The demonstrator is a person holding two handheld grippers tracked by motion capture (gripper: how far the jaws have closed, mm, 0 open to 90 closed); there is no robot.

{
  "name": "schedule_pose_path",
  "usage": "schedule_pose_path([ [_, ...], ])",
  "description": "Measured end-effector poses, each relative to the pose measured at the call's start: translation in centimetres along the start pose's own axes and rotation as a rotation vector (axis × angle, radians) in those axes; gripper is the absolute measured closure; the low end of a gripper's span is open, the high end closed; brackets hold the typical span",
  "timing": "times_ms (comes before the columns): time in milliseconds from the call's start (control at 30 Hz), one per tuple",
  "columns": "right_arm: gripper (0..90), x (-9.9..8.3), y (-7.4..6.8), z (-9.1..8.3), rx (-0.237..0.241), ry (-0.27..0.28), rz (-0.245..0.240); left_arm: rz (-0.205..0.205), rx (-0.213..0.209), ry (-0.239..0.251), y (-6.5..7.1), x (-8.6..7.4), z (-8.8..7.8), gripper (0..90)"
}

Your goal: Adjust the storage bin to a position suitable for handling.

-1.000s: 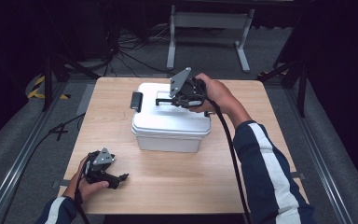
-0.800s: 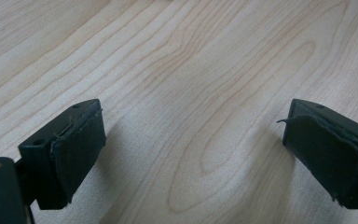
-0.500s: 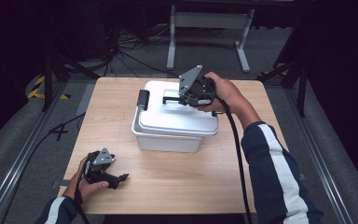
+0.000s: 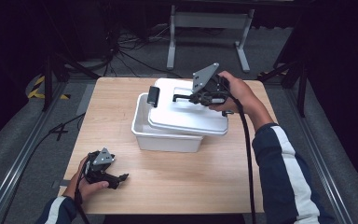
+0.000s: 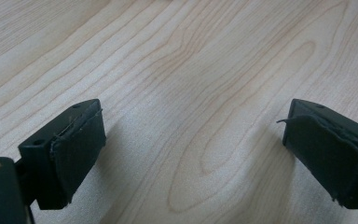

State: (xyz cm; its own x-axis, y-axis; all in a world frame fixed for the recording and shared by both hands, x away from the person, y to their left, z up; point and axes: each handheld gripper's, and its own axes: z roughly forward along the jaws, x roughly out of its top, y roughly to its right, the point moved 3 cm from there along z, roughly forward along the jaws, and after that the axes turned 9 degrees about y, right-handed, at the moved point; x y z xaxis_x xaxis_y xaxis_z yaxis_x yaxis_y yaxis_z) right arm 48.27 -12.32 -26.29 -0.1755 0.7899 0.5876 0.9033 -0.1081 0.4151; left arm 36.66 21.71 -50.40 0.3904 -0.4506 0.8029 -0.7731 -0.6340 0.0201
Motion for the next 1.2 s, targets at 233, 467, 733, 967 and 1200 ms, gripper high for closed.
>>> schedule_pose_path([
  [233,84.4,-1.5,0.1,-1.6,-0.024,-0.009,0.018,0.0,0.0,0.0,0.0,0.0,0.0,6.2],
  [467,84.4,-3.1,0.2,-3.0,-0.046,-0.012,0.044,-0.002,0.002,0.007,0.0,0.0,0.1,6.2],
  [733,84.4,-5.0,0.3,-4.6,-0.074,-0.012,0.067,-0.002,0.002,0.007,0.0,0.0,0.1,6.2],
  [967,84.4,-6.4,0.2,-6.0,-0.091,-0.019,0.095,-0.002,0.002,0.007,0.0,0.0,0.1,6.2],
  [1200,84.4,-8.0,0.2,-7.2,-0.117,-0.02,0.116,-0.002,0.002,0.007,0.0,0.0,0.1,6.2],
])
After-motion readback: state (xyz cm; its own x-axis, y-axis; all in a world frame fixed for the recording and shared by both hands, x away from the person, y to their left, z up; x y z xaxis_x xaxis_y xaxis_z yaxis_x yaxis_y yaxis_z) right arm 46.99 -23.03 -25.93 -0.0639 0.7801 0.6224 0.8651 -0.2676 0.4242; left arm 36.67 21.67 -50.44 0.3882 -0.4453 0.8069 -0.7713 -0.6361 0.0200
